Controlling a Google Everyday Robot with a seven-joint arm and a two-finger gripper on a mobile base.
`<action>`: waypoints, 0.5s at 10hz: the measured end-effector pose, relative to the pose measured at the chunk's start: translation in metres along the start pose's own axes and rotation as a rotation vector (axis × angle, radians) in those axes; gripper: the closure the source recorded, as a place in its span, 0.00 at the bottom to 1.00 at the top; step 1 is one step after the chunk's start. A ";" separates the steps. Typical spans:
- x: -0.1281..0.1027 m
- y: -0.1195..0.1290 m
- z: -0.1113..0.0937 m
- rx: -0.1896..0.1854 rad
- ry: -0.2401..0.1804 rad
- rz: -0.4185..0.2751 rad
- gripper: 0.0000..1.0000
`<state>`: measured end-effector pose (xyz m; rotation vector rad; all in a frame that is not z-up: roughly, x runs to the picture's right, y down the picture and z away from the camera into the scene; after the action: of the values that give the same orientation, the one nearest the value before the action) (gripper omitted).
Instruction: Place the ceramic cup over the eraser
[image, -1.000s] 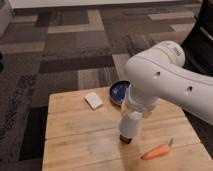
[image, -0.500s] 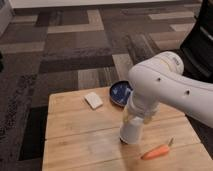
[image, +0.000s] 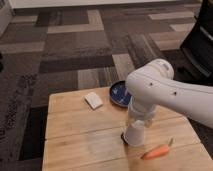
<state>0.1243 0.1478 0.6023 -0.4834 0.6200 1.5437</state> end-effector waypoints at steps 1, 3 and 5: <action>-0.002 0.009 0.010 -0.008 0.017 -0.013 1.00; -0.005 0.014 0.025 -0.008 0.038 -0.022 1.00; -0.009 0.011 0.032 -0.005 0.047 -0.014 1.00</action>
<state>0.1164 0.1617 0.6337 -0.5283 0.6479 1.5251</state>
